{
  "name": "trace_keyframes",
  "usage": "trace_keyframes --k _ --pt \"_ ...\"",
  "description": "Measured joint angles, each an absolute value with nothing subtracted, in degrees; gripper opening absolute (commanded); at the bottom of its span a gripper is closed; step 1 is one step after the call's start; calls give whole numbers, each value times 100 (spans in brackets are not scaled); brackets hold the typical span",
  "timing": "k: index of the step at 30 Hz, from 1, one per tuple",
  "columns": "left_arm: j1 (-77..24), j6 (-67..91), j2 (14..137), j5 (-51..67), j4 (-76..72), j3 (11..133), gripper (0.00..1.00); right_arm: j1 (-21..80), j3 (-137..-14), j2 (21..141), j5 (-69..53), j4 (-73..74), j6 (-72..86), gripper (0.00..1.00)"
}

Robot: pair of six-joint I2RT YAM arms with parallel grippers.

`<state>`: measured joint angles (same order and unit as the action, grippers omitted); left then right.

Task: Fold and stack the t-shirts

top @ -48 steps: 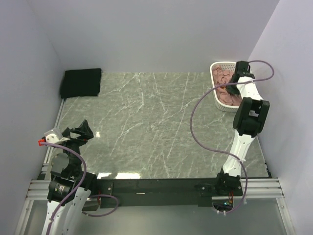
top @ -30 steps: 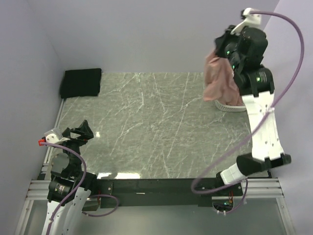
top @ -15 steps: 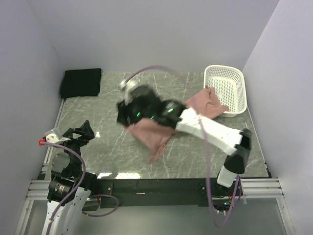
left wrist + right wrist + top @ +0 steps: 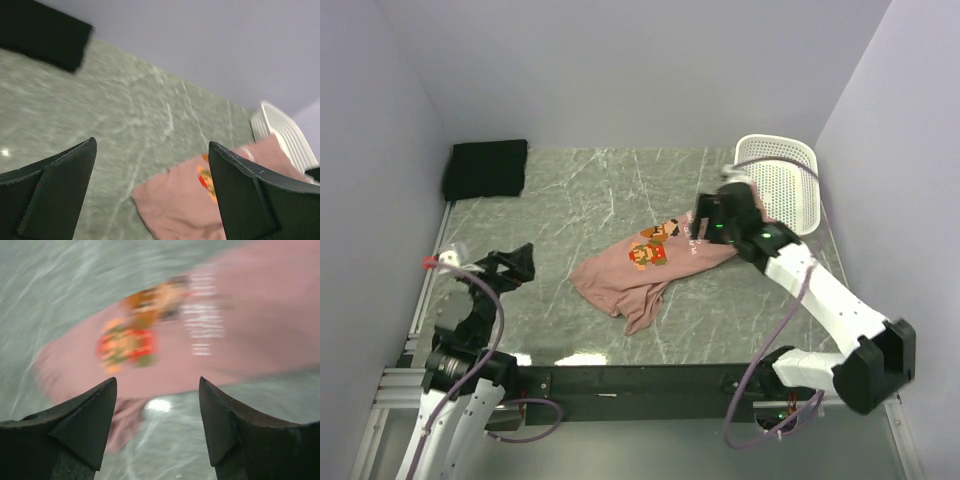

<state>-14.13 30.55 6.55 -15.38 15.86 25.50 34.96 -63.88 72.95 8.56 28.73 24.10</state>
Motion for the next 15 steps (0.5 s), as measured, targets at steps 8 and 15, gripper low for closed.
trace_keyframes --k 8,15 --pt "-1533 3896 3267 145 801 2681 99 447 -5116 6368 1109 2408 3249 88" --pt "-2867 4023 6204 316 231 4016 98 -1052 -4917 6858 626 1833 4082 84"
